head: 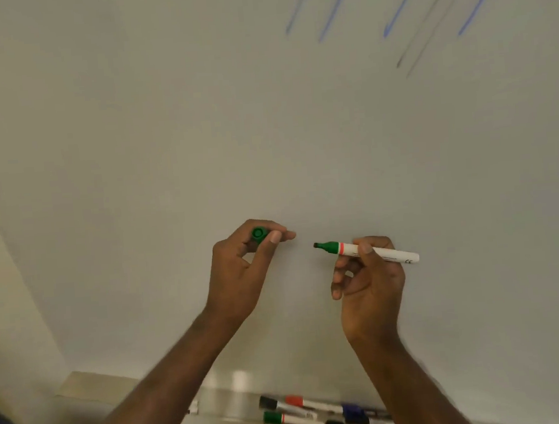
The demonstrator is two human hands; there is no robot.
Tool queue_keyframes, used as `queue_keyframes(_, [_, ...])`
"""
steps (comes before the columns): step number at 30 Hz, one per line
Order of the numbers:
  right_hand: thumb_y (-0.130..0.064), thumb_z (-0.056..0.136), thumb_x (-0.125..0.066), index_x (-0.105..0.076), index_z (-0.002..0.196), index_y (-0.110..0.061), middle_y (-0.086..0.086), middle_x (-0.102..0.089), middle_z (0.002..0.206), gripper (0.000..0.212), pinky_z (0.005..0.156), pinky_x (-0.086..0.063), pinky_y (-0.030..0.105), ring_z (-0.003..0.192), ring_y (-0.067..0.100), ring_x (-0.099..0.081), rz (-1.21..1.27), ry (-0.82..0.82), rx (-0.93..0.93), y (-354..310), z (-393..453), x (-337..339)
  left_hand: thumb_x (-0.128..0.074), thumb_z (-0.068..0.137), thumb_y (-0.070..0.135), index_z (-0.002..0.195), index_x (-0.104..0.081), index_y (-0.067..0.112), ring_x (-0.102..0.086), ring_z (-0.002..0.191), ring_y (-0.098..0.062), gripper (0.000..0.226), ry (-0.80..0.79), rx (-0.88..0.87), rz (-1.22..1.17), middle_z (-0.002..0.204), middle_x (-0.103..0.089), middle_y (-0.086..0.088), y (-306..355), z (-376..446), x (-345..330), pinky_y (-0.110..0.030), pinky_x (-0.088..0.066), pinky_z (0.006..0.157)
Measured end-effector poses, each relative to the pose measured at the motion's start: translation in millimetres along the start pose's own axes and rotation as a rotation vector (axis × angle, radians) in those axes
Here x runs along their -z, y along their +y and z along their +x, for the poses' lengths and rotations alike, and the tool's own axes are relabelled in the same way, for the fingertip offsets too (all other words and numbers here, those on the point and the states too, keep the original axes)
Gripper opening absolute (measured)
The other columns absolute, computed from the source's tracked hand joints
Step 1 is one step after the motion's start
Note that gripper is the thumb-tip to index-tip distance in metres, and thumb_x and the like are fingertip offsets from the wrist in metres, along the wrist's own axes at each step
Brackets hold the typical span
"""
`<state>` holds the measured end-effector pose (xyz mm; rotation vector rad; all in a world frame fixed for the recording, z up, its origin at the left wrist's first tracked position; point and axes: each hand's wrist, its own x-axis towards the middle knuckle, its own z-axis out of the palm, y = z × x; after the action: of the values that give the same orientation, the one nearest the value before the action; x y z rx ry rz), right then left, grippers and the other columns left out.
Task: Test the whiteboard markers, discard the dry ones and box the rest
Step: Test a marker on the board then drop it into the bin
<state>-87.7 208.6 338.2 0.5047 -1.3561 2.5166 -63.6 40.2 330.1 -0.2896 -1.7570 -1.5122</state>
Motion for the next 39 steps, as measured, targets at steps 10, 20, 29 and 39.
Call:
queue_keyframes(10, [-0.014, 0.093, -0.056, -0.060, 0.090, -0.011, 0.013, -0.061, 0.066, 0.006, 0.041, -0.040, 0.023, 0.047, 0.023, -0.053, -0.042, -0.181, 0.341, -89.5, 72.0, -57.0, -0.055, 0.099, 0.026, 0.102, -0.073, 0.016, -0.070, 0.088, -0.013, 0.021, -0.160, -0.506, 0.347, 0.097, -0.075, 0.010, 55.5, 101.7, 10.2, -0.033, -0.055, 0.074])
queue_keyframes(20, [-0.016, 0.094, -0.059, -0.062, 0.095, -0.013, 0.010, -0.065, 0.072, 0.004, 0.040, -0.043, 0.024, 0.052, 0.024, -0.056, -0.142, -0.302, 0.601, -171.0, 134.2, -96.7, -0.053, 0.099, 0.027, 0.082, -0.072, 0.008, -0.067, 0.072, -0.027, 0.031, -0.076, -1.083, 0.761, 0.079, -0.071, -0.003, 128.9, 201.1, 19.3, -0.041, -0.051, 0.067])
queue_keyframes(29, [-0.007, 0.098, -0.061, -0.069, 0.106, -0.007, 0.015, -0.067, 0.084, 0.011, 0.040, -0.042, 0.025, 0.058, 0.030, -0.057, -0.306, -0.325, 0.893, -244.8, 192.1, -145.0, -0.052, 0.102, 0.029, 0.140, -0.058, 0.012, -0.031, 0.151, -0.029, 0.042, 0.212, -1.135, 0.959, 0.162, -0.035, -0.010, 207.4, 317.9, 36.3, -0.054, -0.020, 0.123])
queue_keyframes(39, [-0.019, 0.095, -0.060, -0.066, 0.109, -0.006, 0.014, -0.074, 0.086, 0.020, 0.041, -0.046, 0.032, 0.065, 0.028, -0.070, -0.442, -0.248, 1.192, -309.2, 241.6, -194.0, -0.042, 0.106, 0.036, 0.154, -0.038, 0.014, -0.019, 0.155, -0.024, 0.054, 0.236, -0.974, 1.025, 0.165, -0.027, -0.005, 221.6, 360.9, 45.0, -0.047, -0.007, 0.127])
